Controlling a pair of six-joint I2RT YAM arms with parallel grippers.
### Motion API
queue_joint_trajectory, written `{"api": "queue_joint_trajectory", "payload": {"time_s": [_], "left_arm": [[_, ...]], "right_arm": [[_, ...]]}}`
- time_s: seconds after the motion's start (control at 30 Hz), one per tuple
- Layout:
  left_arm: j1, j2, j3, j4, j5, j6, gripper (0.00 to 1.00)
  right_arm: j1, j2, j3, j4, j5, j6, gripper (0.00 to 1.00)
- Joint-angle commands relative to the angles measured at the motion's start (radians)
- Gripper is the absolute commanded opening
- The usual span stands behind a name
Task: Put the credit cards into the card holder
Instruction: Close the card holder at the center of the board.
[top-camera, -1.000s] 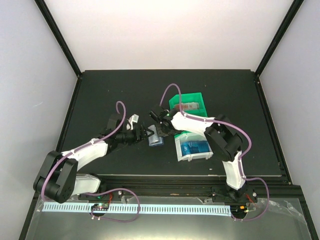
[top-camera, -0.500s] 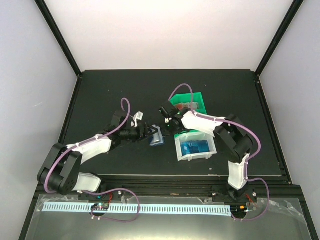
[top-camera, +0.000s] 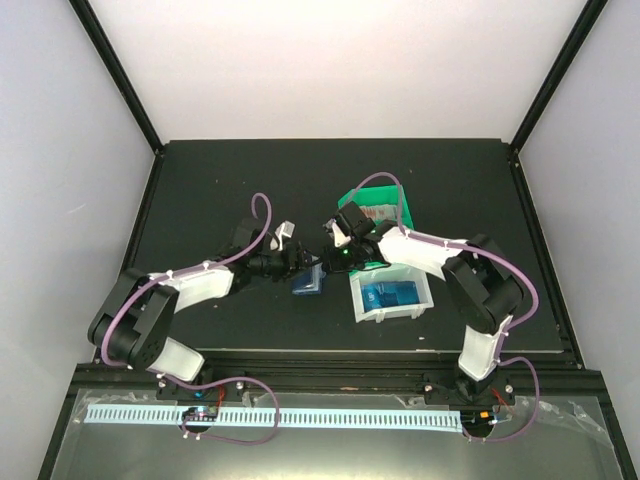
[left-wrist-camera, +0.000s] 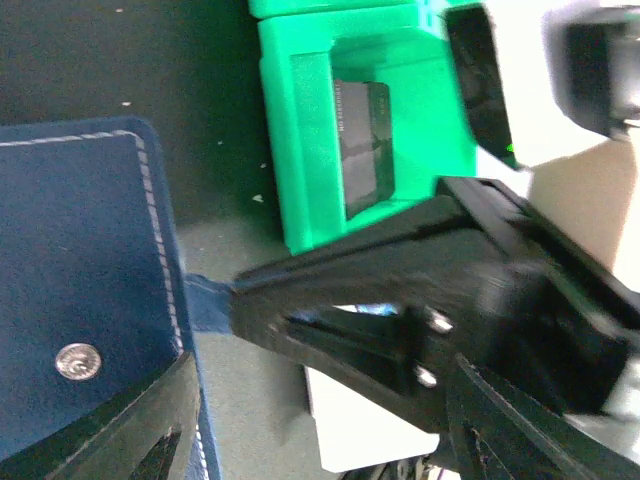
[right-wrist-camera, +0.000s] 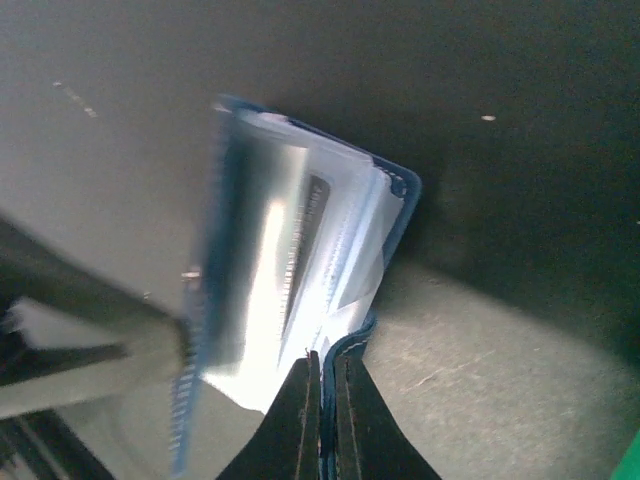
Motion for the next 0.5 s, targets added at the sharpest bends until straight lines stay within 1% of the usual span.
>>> {"api": "queue_joint_trajectory", "payload": {"time_s": [0.0,0.2,0.47], "left_arm": [[-0.012,0.035,0.009,0.009,-0.058,-0.007,0.69],[-0.016,0.073,-0.002,0.028,-0.071,-0.019,0.66],[-0.017,0.060,-0.038,-0.024,-0.123,-0.020,0.58]], "right_arm": [[0.008,-0.070,-0.010,0.060,-0.051,0.017,0.01],[0.009,-0.072,-0.024,0.080,-0.068,0.015,0.01],[0.009,-0.022,0.020,0.035,-0.045,-0.034,0.01]]}}
